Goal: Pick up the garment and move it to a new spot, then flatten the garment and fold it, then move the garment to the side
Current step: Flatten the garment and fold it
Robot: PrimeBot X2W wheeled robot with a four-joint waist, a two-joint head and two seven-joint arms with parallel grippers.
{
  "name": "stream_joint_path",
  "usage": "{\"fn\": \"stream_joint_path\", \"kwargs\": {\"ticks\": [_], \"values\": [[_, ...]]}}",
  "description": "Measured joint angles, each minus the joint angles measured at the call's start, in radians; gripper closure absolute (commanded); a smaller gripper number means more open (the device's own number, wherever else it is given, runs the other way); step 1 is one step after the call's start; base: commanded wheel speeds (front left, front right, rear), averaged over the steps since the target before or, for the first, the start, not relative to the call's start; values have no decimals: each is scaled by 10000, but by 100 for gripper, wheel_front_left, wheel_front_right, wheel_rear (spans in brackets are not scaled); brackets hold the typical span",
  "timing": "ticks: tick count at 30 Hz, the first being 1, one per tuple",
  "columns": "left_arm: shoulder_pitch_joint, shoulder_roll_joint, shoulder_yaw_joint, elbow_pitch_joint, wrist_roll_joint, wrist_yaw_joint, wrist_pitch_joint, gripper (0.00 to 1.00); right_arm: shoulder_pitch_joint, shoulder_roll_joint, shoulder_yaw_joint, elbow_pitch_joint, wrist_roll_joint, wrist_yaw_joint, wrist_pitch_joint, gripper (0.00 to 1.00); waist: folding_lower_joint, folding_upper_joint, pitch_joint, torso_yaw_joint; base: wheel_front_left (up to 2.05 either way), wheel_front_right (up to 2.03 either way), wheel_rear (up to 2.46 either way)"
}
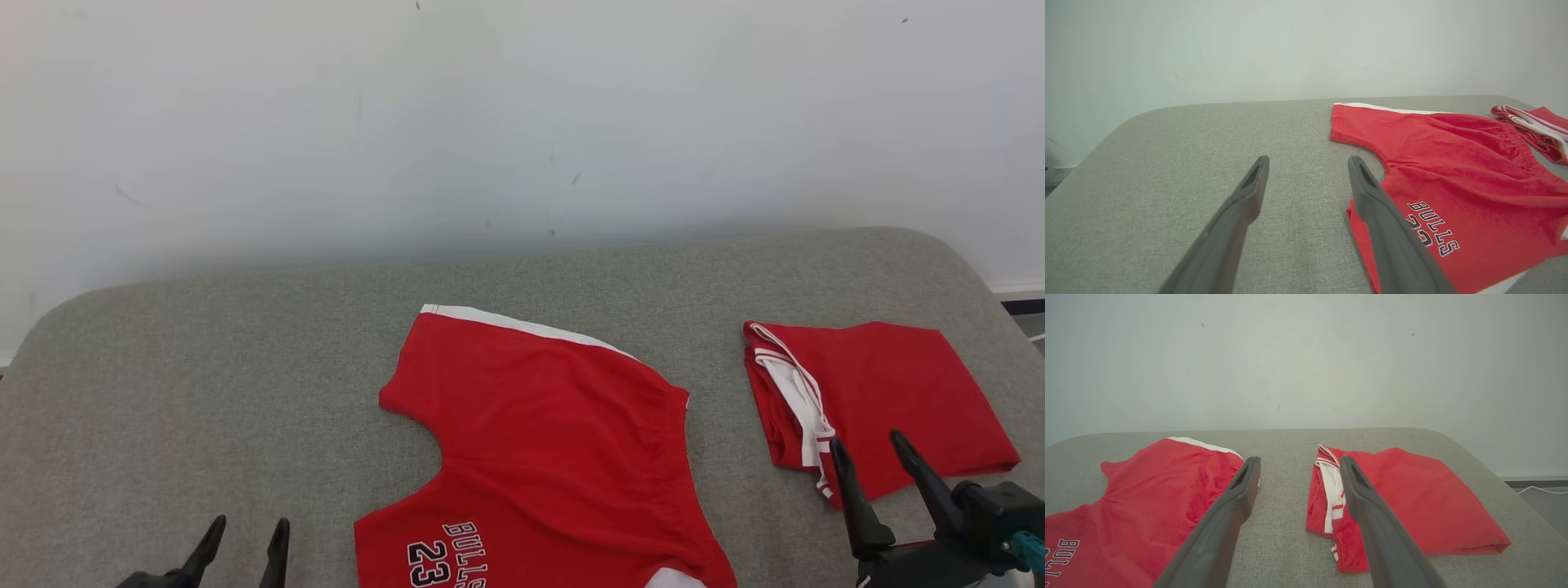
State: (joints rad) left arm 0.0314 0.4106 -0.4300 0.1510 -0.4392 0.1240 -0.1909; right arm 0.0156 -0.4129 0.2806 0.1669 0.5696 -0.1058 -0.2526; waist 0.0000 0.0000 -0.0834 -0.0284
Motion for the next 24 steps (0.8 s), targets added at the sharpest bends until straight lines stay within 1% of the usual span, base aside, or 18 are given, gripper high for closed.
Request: {"fn": "stream_joint_path", "kwargs": {"ticks": [24], "values": [[71, -4, 44, -295, -12, 0, 383, 0, 186, -4, -113, -69, -67, -10, 0, 0, 0, 0, -15, -56, 0, 0, 0]]}}
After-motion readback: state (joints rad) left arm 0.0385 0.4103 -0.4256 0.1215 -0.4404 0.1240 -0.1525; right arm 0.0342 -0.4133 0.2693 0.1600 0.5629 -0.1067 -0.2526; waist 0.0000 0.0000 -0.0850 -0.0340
